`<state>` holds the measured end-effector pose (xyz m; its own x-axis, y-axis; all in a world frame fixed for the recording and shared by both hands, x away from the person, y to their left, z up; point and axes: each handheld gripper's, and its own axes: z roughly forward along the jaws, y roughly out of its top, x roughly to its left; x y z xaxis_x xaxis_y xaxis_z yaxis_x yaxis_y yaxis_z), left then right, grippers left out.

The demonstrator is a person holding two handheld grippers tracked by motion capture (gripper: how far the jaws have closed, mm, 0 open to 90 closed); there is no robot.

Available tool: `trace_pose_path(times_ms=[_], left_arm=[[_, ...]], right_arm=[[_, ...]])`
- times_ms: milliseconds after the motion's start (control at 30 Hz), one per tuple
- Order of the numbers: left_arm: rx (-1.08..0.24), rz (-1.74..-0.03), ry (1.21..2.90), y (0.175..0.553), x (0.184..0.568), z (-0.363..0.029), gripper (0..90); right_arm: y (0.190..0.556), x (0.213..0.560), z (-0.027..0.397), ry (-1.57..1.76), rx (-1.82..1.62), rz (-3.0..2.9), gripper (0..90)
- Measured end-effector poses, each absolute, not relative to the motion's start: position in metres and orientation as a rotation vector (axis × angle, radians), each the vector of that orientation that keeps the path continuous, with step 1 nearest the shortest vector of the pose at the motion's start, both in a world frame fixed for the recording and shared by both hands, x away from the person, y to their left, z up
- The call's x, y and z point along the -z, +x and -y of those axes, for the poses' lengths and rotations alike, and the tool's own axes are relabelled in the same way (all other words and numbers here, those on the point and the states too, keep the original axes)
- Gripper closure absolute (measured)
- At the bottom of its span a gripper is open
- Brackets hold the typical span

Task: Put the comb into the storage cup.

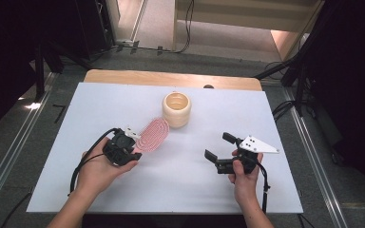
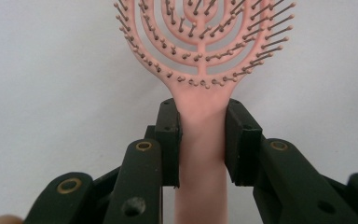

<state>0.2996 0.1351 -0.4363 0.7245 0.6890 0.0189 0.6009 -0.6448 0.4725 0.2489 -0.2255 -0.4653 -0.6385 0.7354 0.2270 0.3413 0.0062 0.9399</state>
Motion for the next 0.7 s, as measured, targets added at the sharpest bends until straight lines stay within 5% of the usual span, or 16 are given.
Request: trace_pose_path(times_ms=[700], left_arm=[[-0.308,-0.909,2.428,0.288,0.436,-0.122,71.4]], right_arm=[[0.274,0.466,0.178,1.22,-1.771,-2.016,0.0]])
